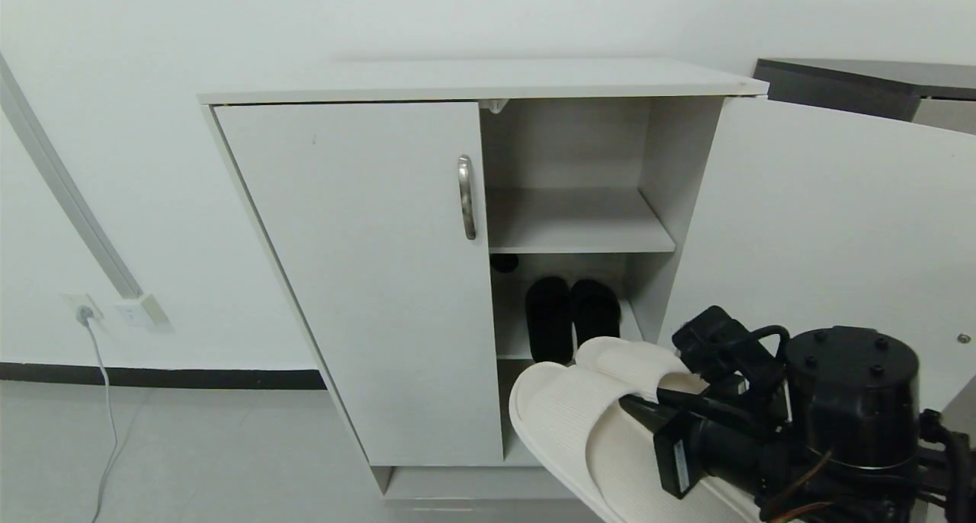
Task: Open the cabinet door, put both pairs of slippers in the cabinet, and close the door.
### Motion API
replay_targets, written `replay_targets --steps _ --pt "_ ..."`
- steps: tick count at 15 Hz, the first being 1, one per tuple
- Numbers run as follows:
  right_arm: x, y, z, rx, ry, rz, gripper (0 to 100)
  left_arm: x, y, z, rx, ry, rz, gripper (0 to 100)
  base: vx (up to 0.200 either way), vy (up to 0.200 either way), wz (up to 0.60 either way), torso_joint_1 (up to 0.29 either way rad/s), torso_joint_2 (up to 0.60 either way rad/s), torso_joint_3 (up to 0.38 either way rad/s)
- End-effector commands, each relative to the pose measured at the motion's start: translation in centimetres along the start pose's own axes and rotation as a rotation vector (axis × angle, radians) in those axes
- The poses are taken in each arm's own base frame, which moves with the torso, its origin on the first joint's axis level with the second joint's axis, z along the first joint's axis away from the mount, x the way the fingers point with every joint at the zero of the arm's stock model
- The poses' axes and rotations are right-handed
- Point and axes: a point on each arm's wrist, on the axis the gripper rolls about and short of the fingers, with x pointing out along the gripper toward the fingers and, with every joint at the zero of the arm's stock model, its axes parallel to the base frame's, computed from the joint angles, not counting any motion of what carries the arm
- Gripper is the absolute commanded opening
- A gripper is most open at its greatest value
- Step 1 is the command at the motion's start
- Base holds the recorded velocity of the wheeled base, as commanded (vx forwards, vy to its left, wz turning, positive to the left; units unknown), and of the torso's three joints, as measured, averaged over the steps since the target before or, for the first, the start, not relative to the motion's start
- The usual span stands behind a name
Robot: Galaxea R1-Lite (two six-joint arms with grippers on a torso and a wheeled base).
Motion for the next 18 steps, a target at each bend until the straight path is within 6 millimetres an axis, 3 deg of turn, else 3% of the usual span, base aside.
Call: replay_targets --steps 1,4,7,11,15,18 --pt "2.8 3.0 -0.4 0.066 0.018 -0.063 0 0.0 0.0 0.0 0.0 0.0 -0.001 0 0.0 0.0 0.0 0.0 0.0 0.0" --pt "6.9 4.6 -1.0 0.114 0.003 -0.286 0 0.0 0.0 0.0 0.0 0.0 -0.001 0 0.0 0.0 0.0 0.0 0.0 0.0" --pt "9.2 3.8 0.6 0.156 -0.016 -0.433 0 0.0 0.0 0.0 0.0 0.0 -0.001 0 0.0 0.0 0.0 0.0 0.0 0.0" --pt "9.8 3.9 3.5 0.183 -0.084 -0.542 0 0.0 0.0 0.0 0.0 0.0 0.0 0 0.0 0.0 0.0 0.0 0.0 0.0" --pt "8.9 3.1 7.6 0.164 -0.172 -0.55 0 0.0 0.0 0.0 -0.001 0.0 0.0 0 0.0 0.0 0.0 0.0 0.0 0.0" --pt "8.2 3.1 9.3 0.146 -0.208 -0.542 0 0.0 0.0 0.0 -0.003 0.001 0.002 0 0.0 0.0 0.0 0.0 0.0 0.0"
